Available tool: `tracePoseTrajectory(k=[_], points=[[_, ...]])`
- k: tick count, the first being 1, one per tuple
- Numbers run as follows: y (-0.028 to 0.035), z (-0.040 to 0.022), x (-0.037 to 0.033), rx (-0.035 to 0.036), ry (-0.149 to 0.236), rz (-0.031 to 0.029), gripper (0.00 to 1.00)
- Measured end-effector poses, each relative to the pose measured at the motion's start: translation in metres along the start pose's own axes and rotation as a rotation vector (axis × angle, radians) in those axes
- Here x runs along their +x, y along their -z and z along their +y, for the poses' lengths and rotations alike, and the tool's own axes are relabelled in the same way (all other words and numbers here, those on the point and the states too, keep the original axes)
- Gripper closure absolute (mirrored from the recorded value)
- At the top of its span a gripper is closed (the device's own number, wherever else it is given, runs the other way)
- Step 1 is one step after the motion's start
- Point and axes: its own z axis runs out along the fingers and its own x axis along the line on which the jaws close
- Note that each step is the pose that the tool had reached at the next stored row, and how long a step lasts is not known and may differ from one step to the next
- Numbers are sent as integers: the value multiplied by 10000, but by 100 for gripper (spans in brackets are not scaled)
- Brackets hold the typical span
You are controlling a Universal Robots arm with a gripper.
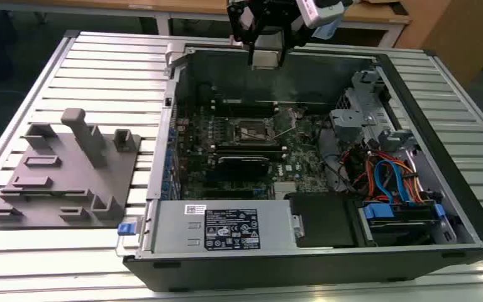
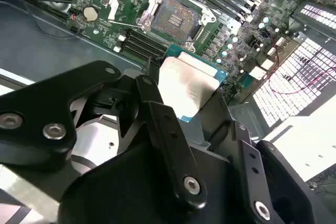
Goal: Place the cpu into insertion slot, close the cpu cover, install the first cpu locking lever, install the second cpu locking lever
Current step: 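Place the cpu into insertion slot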
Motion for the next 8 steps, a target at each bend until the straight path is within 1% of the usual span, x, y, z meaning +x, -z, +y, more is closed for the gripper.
tracePoseTrajectory(k=[8], points=[[0, 0, 0, 0, 0, 0, 46]])
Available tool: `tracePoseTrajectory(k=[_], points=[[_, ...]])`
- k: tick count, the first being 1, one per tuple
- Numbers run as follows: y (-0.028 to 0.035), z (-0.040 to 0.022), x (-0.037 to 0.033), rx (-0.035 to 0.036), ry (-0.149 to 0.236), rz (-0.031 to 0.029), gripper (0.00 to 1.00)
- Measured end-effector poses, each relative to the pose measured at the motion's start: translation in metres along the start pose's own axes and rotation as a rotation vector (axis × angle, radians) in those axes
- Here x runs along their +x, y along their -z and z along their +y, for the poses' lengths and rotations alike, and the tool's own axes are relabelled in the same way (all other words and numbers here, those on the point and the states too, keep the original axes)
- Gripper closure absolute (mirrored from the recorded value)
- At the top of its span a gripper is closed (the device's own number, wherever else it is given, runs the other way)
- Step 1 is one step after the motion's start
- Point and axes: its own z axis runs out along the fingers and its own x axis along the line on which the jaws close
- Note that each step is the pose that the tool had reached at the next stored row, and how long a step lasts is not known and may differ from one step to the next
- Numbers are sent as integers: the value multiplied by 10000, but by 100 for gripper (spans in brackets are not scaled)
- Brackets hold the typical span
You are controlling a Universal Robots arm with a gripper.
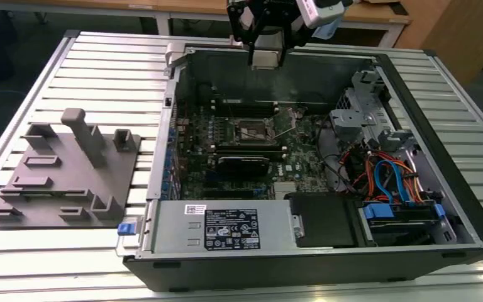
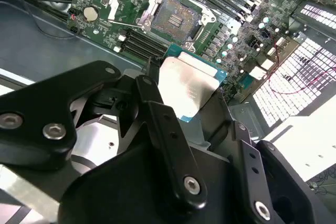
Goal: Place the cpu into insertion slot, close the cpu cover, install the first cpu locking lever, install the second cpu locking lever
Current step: 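Place the cpu into insertion slot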
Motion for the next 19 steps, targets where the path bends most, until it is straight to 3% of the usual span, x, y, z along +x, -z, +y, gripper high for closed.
tracePoseTrajectory(k=[7, 14, 19], points=[[0, 0, 0, -1, -64, -6, 46], [0, 0, 0, -11, -893, -80, 46], [0, 0, 0, -12, -985, -88, 46]])
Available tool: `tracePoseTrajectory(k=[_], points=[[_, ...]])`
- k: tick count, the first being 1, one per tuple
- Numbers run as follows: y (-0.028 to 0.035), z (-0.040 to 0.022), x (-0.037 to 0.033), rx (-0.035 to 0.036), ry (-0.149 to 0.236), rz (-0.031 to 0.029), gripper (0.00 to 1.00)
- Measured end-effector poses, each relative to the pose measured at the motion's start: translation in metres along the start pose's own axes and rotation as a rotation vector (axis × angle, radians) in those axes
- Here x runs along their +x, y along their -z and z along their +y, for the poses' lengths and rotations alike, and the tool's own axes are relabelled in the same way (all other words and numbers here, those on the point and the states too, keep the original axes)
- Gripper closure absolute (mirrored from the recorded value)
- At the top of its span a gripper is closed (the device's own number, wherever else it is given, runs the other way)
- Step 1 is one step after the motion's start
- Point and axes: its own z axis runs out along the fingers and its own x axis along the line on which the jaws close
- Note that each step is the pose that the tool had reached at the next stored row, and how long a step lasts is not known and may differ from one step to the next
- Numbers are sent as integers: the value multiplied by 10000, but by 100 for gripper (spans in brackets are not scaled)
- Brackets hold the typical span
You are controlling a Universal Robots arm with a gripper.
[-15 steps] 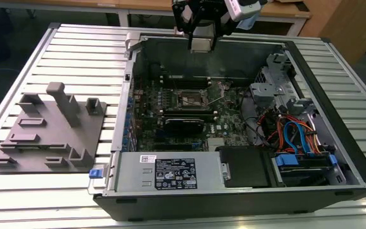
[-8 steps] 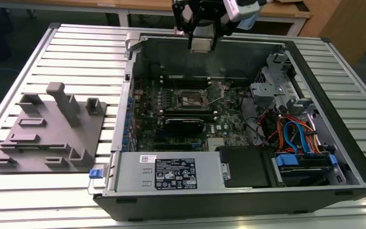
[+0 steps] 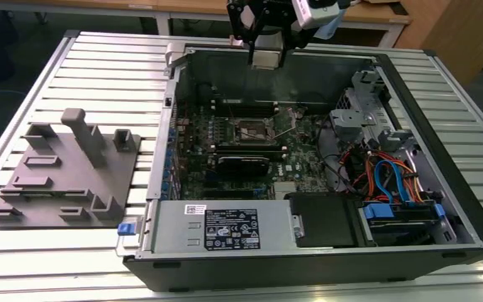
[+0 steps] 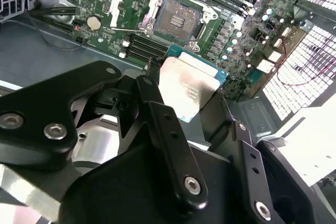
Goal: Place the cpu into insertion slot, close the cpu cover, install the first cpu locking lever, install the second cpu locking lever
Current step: 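Place the cpu into insertion slot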
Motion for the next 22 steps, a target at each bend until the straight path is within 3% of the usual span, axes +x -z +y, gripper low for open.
tracePoseTrajectory(k=[8, 22], points=[[0, 0, 0, -2, -64, -6, 46], [0, 0, 0, -11, -850, -76, 46]])
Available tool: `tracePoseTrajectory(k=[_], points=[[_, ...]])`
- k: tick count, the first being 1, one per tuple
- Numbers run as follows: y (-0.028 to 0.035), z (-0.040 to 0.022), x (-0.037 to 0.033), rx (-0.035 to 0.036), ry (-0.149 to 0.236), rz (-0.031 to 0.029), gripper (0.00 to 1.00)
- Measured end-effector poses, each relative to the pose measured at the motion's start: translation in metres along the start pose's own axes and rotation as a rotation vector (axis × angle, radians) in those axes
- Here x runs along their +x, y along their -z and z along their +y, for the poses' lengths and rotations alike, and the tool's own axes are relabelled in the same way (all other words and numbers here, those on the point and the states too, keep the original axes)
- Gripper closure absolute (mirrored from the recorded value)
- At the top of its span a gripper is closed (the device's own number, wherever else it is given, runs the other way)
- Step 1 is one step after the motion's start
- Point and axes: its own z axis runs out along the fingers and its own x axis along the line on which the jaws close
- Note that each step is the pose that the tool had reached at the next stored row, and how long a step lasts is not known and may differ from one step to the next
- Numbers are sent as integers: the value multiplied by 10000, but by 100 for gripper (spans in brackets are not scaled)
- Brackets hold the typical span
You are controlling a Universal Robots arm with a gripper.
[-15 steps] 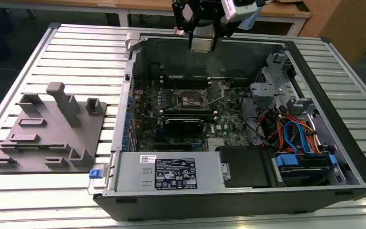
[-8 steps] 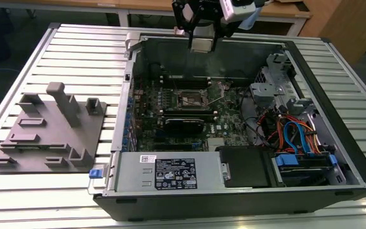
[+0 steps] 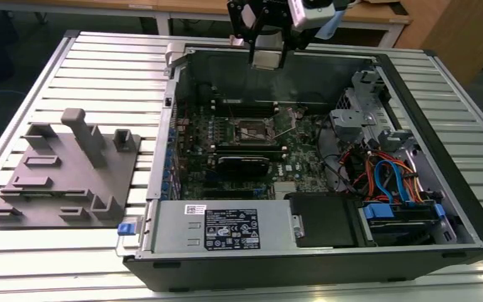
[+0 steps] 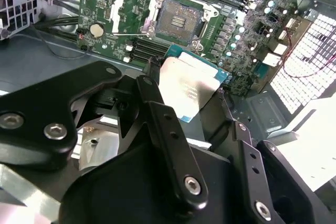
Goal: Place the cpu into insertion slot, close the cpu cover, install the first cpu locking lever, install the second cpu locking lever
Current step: 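Place the cpu into insertion slot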
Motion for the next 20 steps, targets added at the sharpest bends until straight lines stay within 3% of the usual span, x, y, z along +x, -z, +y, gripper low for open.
tracePoseTrajectory(k=[20], points=[[0, 0, 0, 1, -279, -26, 46]])
